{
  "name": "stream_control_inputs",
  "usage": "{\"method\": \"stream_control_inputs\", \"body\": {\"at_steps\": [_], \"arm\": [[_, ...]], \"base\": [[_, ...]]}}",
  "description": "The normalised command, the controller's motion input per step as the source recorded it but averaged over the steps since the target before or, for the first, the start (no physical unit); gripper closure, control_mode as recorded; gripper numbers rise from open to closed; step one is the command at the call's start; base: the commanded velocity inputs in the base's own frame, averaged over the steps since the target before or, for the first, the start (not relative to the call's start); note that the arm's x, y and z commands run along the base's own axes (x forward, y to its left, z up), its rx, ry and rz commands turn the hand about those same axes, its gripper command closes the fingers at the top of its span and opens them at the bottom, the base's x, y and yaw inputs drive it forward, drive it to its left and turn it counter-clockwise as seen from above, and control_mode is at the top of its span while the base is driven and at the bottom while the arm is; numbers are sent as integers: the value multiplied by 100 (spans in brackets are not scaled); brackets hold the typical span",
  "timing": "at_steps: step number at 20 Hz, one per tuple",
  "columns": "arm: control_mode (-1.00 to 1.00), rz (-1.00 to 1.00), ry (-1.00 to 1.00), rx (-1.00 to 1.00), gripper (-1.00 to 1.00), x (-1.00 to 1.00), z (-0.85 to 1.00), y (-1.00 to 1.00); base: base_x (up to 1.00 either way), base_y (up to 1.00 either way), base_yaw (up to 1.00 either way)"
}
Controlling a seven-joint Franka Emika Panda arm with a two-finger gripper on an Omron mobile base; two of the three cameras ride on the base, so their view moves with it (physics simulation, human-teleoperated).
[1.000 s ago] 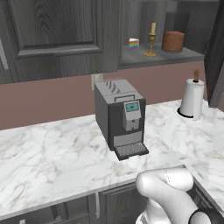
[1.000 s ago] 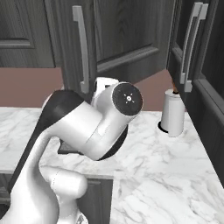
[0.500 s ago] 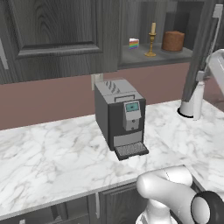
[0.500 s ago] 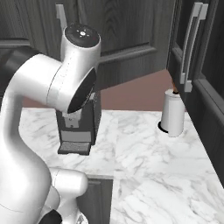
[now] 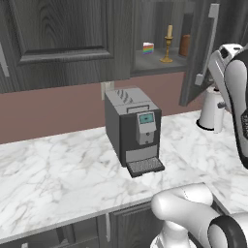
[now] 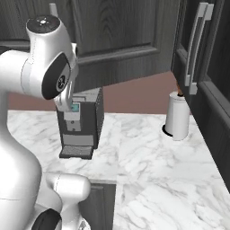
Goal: Pick the jar and candle from the dining table and place them in the open cabinet. Close the cabinet after placing the objects.
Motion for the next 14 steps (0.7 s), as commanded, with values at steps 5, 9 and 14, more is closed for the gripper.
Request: {"method": "stream_control_inputs", "body": {"at_steps": [5,9,14], "arm": [[-100,-2,1,-9,-100,43,24,1],[-100,-1,2,-8,-100,50,20,11],[-100,-1,3,-8,-100,40,28,12]], "base": [[0,0,0],[0,0,0],[0,0,0]]}}
